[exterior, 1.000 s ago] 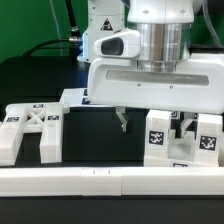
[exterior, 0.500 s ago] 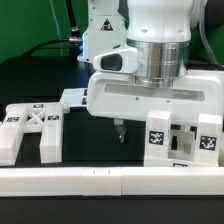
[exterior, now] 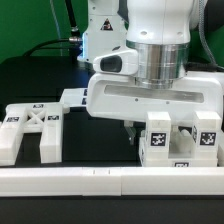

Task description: Assemble chair

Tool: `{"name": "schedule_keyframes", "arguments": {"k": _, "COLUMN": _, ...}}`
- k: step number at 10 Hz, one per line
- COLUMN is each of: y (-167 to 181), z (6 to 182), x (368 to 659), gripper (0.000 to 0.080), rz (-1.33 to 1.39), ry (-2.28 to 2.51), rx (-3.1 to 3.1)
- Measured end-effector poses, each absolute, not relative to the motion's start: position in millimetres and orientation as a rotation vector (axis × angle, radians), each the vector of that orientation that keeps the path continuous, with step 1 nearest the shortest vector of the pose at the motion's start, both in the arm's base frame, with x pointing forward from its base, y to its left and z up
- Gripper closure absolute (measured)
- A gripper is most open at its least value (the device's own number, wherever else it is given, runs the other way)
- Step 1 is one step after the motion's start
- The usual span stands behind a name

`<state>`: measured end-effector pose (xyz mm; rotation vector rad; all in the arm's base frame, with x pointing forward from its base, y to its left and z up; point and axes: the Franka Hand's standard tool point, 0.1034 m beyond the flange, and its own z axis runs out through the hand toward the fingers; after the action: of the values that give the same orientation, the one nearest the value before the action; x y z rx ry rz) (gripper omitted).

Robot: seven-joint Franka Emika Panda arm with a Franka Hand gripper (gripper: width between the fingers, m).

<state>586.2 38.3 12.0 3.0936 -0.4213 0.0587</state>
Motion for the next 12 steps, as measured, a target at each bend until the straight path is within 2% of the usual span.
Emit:
{"name": "schedule_keyframes", "arguments": {"k": 3, "y": 37.7, "z": 15.6, "x": 587.0, "gripper": 0.0479, "rz": 0.059, "ry": -0.413, "rx": 3.096}}
{"name": "schedule_keyframes", "arguments": {"k": 8, "y": 14.3, "z": 75.2, "x": 588.6, "gripper": 0.0479, "rz": -0.074, "ry": -0.366, "rx": 3.127}}
{"name": "schedule_keyframes", "arguments": {"k": 10, "y": 14.1, "z": 72.5, "x": 587.7, "gripper": 0.0479, "rz": -0.092, "ry": -0.368, "rx": 3.125}}
{"name": "schedule_keyframes", "arguments": {"k": 12, "y": 10.9, "z": 71.9, "x": 578.9, "gripper": 0.0479, "rz": -0.346, "ry": -0.382, "rx": 3.111}}
